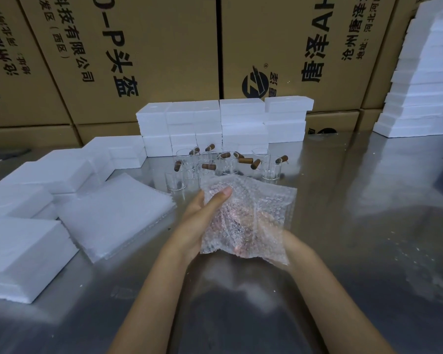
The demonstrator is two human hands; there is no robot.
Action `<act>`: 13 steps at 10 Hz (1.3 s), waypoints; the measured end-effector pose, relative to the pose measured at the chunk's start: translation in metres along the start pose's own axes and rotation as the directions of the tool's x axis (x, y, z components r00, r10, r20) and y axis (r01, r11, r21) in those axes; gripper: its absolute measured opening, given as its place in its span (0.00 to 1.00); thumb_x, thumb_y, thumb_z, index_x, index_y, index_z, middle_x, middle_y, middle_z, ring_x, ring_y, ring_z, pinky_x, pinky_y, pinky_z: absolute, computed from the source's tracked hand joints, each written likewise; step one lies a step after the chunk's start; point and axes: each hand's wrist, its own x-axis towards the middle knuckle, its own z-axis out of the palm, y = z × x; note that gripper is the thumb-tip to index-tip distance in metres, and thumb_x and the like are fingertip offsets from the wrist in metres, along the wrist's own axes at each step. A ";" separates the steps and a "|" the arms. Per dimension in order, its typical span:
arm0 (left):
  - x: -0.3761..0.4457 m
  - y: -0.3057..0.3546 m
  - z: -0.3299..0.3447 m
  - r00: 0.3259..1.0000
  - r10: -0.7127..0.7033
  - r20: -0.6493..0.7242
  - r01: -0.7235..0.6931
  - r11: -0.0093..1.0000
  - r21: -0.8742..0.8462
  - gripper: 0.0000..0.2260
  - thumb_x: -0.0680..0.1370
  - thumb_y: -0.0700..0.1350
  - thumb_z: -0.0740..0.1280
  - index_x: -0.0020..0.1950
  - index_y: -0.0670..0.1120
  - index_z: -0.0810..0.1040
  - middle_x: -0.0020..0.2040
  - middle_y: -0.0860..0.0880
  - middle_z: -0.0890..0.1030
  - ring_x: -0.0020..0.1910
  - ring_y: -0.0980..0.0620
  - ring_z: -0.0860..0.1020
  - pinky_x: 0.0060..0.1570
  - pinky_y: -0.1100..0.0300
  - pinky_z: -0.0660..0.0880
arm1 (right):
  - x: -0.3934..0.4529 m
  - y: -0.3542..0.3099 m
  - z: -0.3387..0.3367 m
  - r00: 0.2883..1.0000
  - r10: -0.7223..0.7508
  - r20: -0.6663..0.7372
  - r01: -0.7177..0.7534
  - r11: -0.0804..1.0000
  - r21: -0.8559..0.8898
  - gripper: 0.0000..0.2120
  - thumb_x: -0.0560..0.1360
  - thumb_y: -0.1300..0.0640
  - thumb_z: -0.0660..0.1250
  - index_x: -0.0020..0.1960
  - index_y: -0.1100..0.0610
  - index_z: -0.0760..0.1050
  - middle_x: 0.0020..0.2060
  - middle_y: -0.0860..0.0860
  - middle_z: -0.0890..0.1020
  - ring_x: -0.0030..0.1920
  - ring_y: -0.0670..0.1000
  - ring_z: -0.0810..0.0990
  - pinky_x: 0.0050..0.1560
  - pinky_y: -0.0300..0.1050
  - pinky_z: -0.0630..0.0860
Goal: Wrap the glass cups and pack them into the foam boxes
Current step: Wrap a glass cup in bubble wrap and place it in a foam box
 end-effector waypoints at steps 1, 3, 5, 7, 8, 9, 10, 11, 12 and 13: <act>0.000 0.005 0.000 0.990 0.029 -0.142 -0.046 0.992 -0.120 0.57 0.58 0.67 0.80 0.81 0.56 0.57 0.79 0.56 0.61 0.77 0.51 0.63 0.75 0.43 0.61 | 0.013 0.010 -0.014 0.988 -0.147 0.038 0.148 0.989 -0.014 0.10 0.82 0.56 0.63 0.59 0.59 0.78 0.53 0.54 0.83 0.38 0.47 0.83 0.37 0.41 0.81; 0.003 0.019 -0.023 0.991 -0.070 -0.112 0.001 0.850 -0.527 0.29 0.75 0.53 0.73 0.74 0.46 0.72 0.67 0.42 0.79 0.66 0.40 0.78 0.67 0.40 0.72 | 0.027 0.007 -0.038 0.775 -0.426 -0.466 0.448 0.891 -0.071 0.12 0.74 0.73 0.60 0.48 0.61 0.79 0.38 0.55 0.82 0.32 0.52 0.78 0.28 0.39 0.75; 0.002 0.021 -0.015 0.998 -0.055 -0.037 0.017 0.752 -0.659 0.25 0.80 0.55 0.65 0.74 0.44 0.73 0.70 0.41 0.77 0.65 0.43 0.78 0.58 0.49 0.77 | 0.014 0.025 -0.006 0.958 -0.107 0.267 0.168 0.962 -0.218 0.24 0.72 0.55 0.76 0.66 0.55 0.73 0.56 0.58 0.82 0.47 0.51 0.83 0.41 0.46 0.80; 0.006 0.008 0.003 0.999 0.024 0.027 -0.005 0.833 -0.553 0.17 0.83 0.48 0.61 0.67 0.41 0.77 0.62 0.41 0.82 0.60 0.45 0.80 0.65 0.49 0.74 | 0.016 0.028 0.020 0.899 -0.418 -0.131 0.414 0.908 -0.058 0.12 0.74 0.50 0.74 0.52 0.57 0.83 0.41 0.49 0.86 0.38 0.44 0.82 0.39 0.37 0.77; 0.009 0.002 0.005 0.997 0.072 0.036 -0.041 0.844 -0.535 0.13 0.77 0.42 0.69 0.61 0.42 0.83 0.63 0.40 0.81 0.62 0.44 0.79 0.68 0.49 0.74 | 0.021 0.020 0.001 0.868 -0.460 -0.187 0.474 0.880 0.036 0.11 0.75 0.53 0.72 0.53 0.59 0.83 0.48 0.55 0.87 0.48 0.49 0.84 0.46 0.41 0.78; 0.010 -0.002 0.005 0.991 0.096 0.092 -0.040 0.873 -0.486 0.07 0.75 0.39 0.72 0.51 0.46 0.87 0.63 0.42 0.82 0.61 0.45 0.81 0.64 0.52 0.77 | 0.024 0.016 -0.009 0.877 -0.440 -0.192 0.465 0.879 0.110 0.10 0.75 0.53 0.73 0.54 0.57 0.84 0.50 0.53 0.86 0.54 0.53 0.85 0.58 0.50 0.78; 0.010 -0.004 0.004 0.980 0.113 0.163 -0.033 0.903 -0.428 0.08 0.73 0.39 0.73 0.50 0.46 0.88 0.62 0.41 0.82 0.62 0.44 0.80 0.62 0.53 0.78 | 0.028 0.016 -0.013 0.861 -0.447 -0.242 0.484 0.866 0.124 0.06 0.76 0.57 0.72 0.51 0.57 0.84 0.50 0.55 0.86 0.54 0.56 0.84 0.62 0.57 0.77; 0.011 -0.005 0.002 0.972 0.119 0.204 -0.037 0.929 -0.368 0.18 0.70 0.38 0.75 0.60 0.44 0.83 0.65 0.39 0.80 0.62 0.43 0.80 0.62 0.49 0.77 | 0.030 0.016 -0.018 0.854 -0.432 -0.292 0.485 0.863 0.144 0.04 0.76 0.59 0.71 0.47 0.58 0.84 0.49 0.58 0.86 0.54 0.61 0.84 0.62 0.61 0.77; 0.012 -0.005 -0.002 0.990 0.062 0.129 -0.032 0.974 -0.223 0.33 0.61 0.38 0.78 0.66 0.45 0.75 0.63 0.40 0.81 0.56 0.43 0.83 0.55 0.48 0.80 | 0.031 0.014 -0.024 0.845 -0.433 -0.314 0.496 0.854 0.159 0.05 0.76 0.59 0.70 0.44 0.58 0.83 0.47 0.58 0.86 0.52 0.60 0.84 0.59 0.56 0.77; 0.012 -0.008 -0.006 0.988 0.095 0.122 -0.093 0.995 -0.017 0.28 0.60 0.38 0.78 0.59 0.52 0.79 0.60 0.45 0.83 0.57 0.42 0.83 0.60 0.43 0.77 | 0.030 0.014 -0.028 0.819 -0.471 -0.326 0.523 0.847 0.091 0.08 0.76 0.62 0.68 0.42 0.55 0.84 0.41 0.52 0.86 0.44 0.55 0.83 0.47 0.48 0.78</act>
